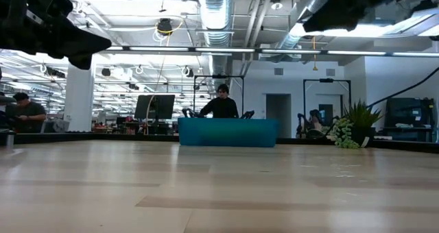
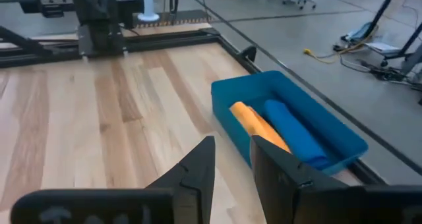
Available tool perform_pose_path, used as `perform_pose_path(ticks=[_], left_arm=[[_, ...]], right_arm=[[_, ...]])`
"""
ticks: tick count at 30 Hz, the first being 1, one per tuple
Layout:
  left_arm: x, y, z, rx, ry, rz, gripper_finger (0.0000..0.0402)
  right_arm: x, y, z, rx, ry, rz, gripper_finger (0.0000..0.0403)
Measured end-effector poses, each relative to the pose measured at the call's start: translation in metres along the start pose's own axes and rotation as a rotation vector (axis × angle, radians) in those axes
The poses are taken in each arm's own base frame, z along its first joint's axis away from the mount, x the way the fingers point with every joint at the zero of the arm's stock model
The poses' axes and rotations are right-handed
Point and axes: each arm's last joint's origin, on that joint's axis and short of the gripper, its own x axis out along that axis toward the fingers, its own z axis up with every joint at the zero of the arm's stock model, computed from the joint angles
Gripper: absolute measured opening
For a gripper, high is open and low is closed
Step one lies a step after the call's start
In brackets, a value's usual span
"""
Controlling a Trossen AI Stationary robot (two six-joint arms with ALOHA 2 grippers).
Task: Roll microfiber towels into tight, uniform cylinder then place into a basket
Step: Return to Home Position
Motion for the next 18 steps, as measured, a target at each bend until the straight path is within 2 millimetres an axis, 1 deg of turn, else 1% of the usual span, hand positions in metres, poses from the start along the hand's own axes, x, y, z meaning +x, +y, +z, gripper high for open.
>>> perform_pose_path(ticks=[5,10,15,18], left_arm=[[0.0,-0.002,-0.001,-0.001,-0.012,-0.001,0.0],[0.0,-0.003,-0.001,0.0,-0.01,-0.016,0.0],[0.0,-0.004,-0.001,0.0,-0.008,-0.021,0.0],[0.0,-0.004,-0.001,0.0,-0.007,-0.022,0.0]], right_arm=[[0.002,0.002,-0.031,0.048,-0.033,-0.014,0.0118],[0.003,-0.001,-0.061,0.117,-0.074,-0.008,0.0118],[-0.002,-0.007,-0.079,0.16,-0.14,0.012,0.0118],[-0.006,-0.009,-0.088,0.181,-0.169,0.074,0.0118]])
